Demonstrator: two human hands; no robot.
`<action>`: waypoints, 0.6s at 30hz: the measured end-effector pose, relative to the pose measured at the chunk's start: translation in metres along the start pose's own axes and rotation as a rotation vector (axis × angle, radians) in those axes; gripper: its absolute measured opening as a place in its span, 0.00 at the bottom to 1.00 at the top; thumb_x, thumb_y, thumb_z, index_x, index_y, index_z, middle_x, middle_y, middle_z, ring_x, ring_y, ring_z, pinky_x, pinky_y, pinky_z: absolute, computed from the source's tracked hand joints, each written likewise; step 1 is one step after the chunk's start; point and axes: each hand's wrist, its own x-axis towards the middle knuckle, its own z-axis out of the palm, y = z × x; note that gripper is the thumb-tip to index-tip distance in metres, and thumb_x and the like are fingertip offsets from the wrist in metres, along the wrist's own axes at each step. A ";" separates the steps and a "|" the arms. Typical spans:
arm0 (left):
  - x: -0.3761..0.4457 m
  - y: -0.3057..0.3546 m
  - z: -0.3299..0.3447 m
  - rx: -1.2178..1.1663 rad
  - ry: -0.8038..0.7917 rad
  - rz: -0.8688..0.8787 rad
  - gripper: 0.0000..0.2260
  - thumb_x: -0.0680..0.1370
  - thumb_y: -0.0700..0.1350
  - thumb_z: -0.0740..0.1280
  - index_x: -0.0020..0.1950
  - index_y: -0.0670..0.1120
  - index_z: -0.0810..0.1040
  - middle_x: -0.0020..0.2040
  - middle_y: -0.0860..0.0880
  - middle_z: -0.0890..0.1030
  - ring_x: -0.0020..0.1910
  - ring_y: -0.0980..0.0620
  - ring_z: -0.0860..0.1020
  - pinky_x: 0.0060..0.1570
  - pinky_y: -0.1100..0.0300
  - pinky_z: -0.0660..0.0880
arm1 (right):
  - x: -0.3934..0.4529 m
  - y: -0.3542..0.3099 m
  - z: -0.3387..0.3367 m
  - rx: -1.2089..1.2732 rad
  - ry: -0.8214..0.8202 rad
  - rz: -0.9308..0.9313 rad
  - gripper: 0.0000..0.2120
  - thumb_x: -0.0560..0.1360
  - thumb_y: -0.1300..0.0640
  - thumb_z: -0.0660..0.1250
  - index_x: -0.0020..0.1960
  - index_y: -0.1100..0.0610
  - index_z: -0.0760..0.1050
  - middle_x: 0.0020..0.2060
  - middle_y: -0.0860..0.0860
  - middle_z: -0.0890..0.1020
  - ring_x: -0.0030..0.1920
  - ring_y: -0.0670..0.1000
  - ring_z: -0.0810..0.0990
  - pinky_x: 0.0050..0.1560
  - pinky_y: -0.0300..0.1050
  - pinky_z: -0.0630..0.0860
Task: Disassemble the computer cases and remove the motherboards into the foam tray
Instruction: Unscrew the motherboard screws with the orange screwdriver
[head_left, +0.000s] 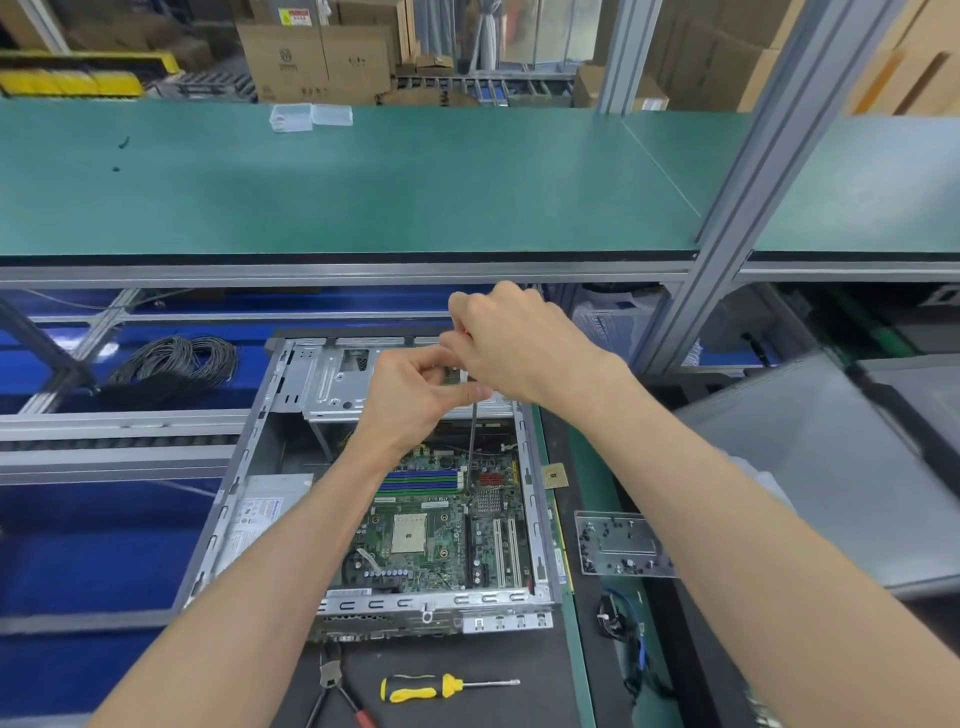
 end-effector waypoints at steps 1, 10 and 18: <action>0.001 0.002 -0.002 -0.007 -0.057 0.009 0.07 0.70 0.46 0.79 0.43 0.56 0.85 0.25 0.54 0.58 0.26 0.54 0.54 0.27 0.63 0.52 | 0.001 0.001 -0.001 0.023 -0.022 -0.030 0.09 0.80 0.51 0.59 0.52 0.56 0.71 0.37 0.51 0.68 0.42 0.60 0.71 0.41 0.52 0.68; 0.005 0.009 -0.008 0.093 -0.100 0.082 0.09 0.66 0.51 0.75 0.28 0.60 0.80 0.26 0.55 0.57 0.29 0.54 0.54 0.29 0.64 0.53 | -0.004 0.000 -0.009 0.281 -0.107 -0.149 0.09 0.74 0.54 0.63 0.53 0.54 0.72 0.40 0.50 0.77 0.42 0.56 0.74 0.43 0.52 0.73; 0.006 0.004 -0.009 0.048 -0.171 0.046 0.07 0.68 0.54 0.73 0.38 0.52 0.82 0.26 0.37 0.65 0.28 0.44 0.57 0.30 0.57 0.54 | 0.002 -0.002 -0.003 0.042 -0.040 -0.133 0.06 0.75 0.56 0.62 0.50 0.56 0.68 0.41 0.53 0.76 0.42 0.59 0.73 0.40 0.52 0.69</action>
